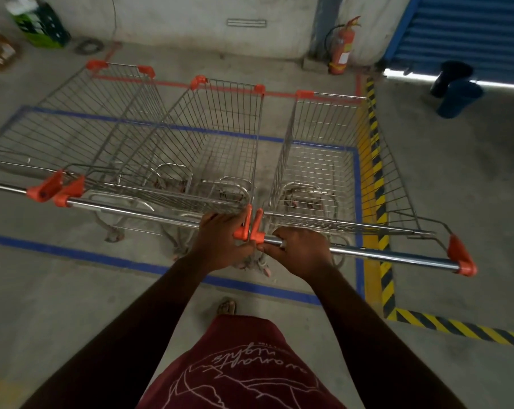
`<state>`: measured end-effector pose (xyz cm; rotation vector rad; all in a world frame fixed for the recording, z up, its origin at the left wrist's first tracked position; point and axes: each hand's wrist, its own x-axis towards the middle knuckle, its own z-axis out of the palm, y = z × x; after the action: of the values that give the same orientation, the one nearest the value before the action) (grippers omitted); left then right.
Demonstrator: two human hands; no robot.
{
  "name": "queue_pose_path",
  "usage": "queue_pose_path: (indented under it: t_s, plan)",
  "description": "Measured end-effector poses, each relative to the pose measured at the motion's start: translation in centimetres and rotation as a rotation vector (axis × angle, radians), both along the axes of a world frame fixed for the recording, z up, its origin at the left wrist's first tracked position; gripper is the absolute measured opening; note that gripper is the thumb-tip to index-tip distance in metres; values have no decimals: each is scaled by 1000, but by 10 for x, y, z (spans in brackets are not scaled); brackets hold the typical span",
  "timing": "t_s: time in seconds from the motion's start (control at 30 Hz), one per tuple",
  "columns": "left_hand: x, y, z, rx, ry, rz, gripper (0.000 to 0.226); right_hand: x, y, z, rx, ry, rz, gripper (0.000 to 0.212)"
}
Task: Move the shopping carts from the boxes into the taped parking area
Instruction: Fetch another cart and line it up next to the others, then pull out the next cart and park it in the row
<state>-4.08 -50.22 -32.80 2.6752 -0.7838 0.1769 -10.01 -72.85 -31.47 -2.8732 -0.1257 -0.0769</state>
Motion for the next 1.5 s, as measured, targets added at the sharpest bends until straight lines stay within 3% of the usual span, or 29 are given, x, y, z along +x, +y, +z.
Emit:
queue_pose_path:
  t_s: [0.13,0.33,0.57,0.7,0.9,1.2,1.37,1.5]
  plan:
    - [-2,-1,2,11,84,23,88,-4,-1,-2,192,-58,70,48]
    - [-45,10,22,-263,-34,121,35,-43,0,18,394,-333,67,38]
    - [-130,46,25,-452,241,180,11,-77,56,18,563,-187,201,30]
    - [-163,81,25,-542,342,282,21,-76,93,17,578,-114,349,24]
    - [-194,148,25,-586,283,434,34,-69,158,22,539,-52,399,22]
    - [-233,300,16,-721,329,601,31,-90,338,30,552,63,440,26]
    - [-249,412,18,-693,322,622,16,-100,448,35,572,172,443,34]
    - [-254,482,29,-690,319,644,22,-98,513,44,629,222,443,34]
